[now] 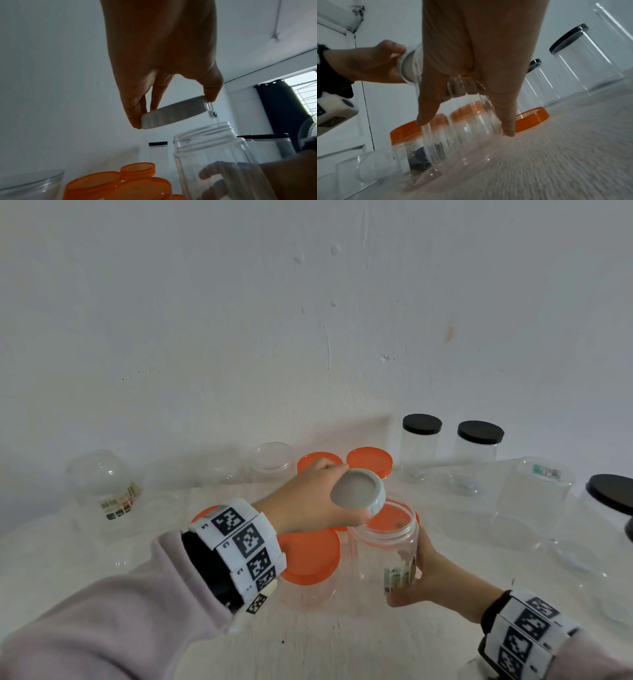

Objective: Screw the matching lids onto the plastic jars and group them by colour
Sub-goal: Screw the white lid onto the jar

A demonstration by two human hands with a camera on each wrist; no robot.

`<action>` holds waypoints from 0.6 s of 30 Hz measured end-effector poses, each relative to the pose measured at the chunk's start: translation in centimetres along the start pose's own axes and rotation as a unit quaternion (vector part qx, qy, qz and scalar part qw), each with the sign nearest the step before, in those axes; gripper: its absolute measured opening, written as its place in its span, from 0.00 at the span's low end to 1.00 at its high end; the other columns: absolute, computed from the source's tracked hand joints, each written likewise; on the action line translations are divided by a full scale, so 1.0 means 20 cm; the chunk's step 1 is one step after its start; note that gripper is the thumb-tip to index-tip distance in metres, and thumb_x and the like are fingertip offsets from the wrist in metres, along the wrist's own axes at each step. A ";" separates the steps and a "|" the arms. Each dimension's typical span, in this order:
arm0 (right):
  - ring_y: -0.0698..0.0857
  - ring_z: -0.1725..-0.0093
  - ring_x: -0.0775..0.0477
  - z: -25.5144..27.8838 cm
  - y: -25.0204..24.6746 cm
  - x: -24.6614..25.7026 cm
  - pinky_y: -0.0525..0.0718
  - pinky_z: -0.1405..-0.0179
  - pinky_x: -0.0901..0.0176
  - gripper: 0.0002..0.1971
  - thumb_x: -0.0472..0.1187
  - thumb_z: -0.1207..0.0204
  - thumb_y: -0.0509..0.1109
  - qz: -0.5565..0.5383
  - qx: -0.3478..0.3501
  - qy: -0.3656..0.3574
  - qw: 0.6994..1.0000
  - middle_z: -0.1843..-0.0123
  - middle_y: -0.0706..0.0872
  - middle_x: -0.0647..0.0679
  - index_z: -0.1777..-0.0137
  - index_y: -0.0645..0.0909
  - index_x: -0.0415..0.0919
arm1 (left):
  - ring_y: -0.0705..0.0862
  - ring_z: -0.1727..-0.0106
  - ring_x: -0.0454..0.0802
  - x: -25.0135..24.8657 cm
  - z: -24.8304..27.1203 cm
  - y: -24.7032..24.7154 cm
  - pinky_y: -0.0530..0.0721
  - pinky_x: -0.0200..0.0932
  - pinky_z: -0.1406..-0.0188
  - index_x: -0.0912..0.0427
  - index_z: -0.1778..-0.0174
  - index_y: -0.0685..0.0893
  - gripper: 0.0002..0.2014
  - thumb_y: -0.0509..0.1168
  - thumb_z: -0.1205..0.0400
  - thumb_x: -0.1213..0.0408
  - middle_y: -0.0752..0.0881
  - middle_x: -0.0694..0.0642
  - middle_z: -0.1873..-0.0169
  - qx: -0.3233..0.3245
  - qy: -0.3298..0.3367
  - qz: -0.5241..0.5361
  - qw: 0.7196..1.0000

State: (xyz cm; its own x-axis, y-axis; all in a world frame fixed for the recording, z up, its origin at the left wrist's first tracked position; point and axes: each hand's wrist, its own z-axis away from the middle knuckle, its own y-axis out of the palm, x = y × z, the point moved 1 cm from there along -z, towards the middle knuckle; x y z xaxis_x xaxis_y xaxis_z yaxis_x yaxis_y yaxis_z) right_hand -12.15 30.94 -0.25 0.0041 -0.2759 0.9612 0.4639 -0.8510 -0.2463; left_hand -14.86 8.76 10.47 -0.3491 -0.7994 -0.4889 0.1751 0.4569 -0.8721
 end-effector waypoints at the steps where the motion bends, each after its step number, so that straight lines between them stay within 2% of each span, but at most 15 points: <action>1: 0.79 0.36 0.62 0.01 0.00 0.01 0.84 0.47 0.63 0.56 0.35 0.44 0.86 0.000 -0.003 -0.007 1.000 0.31 0.75 0.58 0.26 0.53 0.69 | 0.66 0.31 0.40 -0.02 0.01 0.02 0.65 0.32 0.43 0.50 0.19 0.62 0.44 0.69 0.28 0.36 0.64 0.43 0.27 0.004 0.003 0.002 1.000; 4: 0.82 0.40 0.60 0.03 0.00 0.04 0.87 0.50 0.56 0.54 0.35 0.43 0.86 -0.022 -0.023 -0.026 0.999 0.33 0.78 0.57 0.25 0.57 0.67 | 0.63 0.24 0.40 -0.07 0.02 0.07 0.63 0.36 0.35 0.52 0.16 0.57 0.48 0.69 0.27 0.36 0.60 0.43 0.22 0.003 0.015 0.006 1.000; 7: 0.81 0.39 0.61 0.04 0.03 0.05 0.87 0.45 0.55 0.51 0.36 0.41 0.86 -0.006 -0.036 -0.043 0.998 0.34 0.79 0.58 0.28 0.59 0.70 | 0.61 0.22 0.41 -0.11 0.02 0.10 0.60 0.35 0.33 0.53 0.16 0.57 0.47 0.68 0.27 0.37 0.60 0.44 0.20 0.002 0.035 0.002 0.999; 9: 0.81 0.40 0.62 0.04 0.05 0.05 0.87 0.44 0.55 0.48 0.39 0.41 0.86 -0.001 -0.038 -0.051 0.998 0.35 0.79 0.59 0.32 0.61 0.72 | 0.60 0.22 0.40 -0.14 0.03 0.12 0.59 0.35 0.33 0.52 0.16 0.57 0.47 0.69 0.27 0.37 0.60 0.44 0.20 0.006 0.045 -0.002 0.999; 13: 0.80 0.38 0.61 0.03 0.07 0.05 0.86 0.42 0.55 0.49 0.45 0.42 0.87 0.016 -0.045 -0.066 0.997 0.35 0.78 0.63 0.34 0.57 0.80 | 0.62 0.27 0.37 -0.15 0.04 0.15 0.61 0.35 0.36 0.51 0.18 0.59 0.46 0.70 0.28 0.37 0.64 0.43 0.23 -0.001 0.059 -0.002 0.998; 16: 0.79 0.37 0.61 0.03 0.06 0.04 0.85 0.42 0.58 0.47 0.45 0.41 0.86 0.026 -0.047 -0.069 0.996 0.34 0.76 0.62 0.38 0.58 0.84 | 0.60 0.28 0.33 -0.13 0.05 0.17 0.58 0.34 0.34 0.48 0.18 0.59 0.45 0.70 0.28 0.37 0.62 0.42 0.21 -0.002 0.064 0.009 0.998; 18: 0.79 0.39 0.65 0.02 0.06 0.04 0.84 0.45 0.63 0.48 0.45 0.40 0.86 0.030 -0.043 -0.066 0.996 0.32 0.75 0.61 0.34 0.57 0.79 | 0.58 0.23 0.37 -0.12 0.05 0.18 0.56 0.35 0.33 0.48 0.18 0.60 0.45 0.71 0.28 0.38 0.61 0.42 0.20 0.005 0.062 0.012 0.998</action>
State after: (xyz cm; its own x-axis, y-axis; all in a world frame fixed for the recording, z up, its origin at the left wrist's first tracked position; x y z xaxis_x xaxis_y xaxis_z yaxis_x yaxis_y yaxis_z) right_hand -11.15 29.83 0.24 0.1493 -0.2711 0.9509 0.3811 -0.8716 -0.3084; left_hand -12.39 11.92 8.54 -0.4560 -0.7331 -0.5046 0.1948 0.4710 -0.8604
